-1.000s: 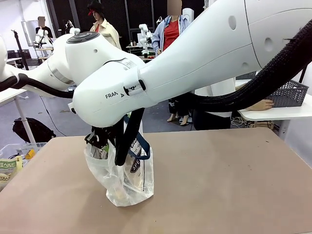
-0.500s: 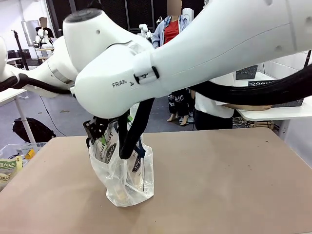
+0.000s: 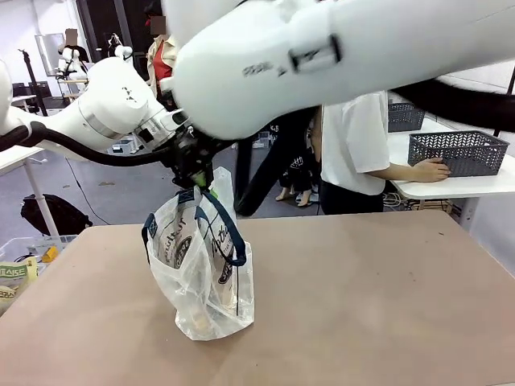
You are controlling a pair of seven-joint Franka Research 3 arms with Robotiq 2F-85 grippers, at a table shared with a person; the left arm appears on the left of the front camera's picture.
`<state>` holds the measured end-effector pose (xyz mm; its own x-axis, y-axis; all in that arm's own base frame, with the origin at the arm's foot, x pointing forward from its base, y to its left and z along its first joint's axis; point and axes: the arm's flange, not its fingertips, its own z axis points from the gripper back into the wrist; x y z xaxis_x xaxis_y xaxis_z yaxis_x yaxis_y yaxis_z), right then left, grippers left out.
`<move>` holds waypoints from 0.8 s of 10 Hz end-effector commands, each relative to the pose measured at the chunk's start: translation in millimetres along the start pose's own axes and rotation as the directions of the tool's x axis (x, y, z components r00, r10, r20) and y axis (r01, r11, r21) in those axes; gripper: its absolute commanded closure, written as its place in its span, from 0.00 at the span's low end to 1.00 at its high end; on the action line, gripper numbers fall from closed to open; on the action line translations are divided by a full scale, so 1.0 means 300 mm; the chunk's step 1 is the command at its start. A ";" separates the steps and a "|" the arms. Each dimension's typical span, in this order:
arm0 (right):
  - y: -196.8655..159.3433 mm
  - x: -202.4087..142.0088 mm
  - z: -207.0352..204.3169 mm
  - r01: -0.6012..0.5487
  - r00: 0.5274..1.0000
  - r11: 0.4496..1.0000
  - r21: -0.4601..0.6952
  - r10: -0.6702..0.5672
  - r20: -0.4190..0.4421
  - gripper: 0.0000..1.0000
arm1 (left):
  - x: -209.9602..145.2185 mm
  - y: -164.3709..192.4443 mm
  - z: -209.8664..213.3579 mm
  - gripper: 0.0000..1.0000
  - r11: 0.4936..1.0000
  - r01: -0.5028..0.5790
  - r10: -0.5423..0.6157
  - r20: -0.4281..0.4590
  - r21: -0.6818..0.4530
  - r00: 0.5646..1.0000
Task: Transfer purchased items from the store into the shopping bag.
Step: Move the Reusable shopping bag to the right side of the table.
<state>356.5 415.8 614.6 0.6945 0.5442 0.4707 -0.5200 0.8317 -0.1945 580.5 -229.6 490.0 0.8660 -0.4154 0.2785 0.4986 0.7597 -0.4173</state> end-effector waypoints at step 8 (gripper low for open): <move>-1.079 -0.410 -0.030 0.829 0.359 0.287 -0.480 -0.931 0.065 0.00 | -0.015 0.010 0.016 1.00 0.995 0.050 -0.048 -0.025 0.084 0.999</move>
<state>435.7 76.8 625.3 0.7746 -0.4769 0.4154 0.5582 0.8243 -0.0946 581.5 -224.7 493.9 0.8506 -0.4440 0.2816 0.5228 0.7708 -0.3641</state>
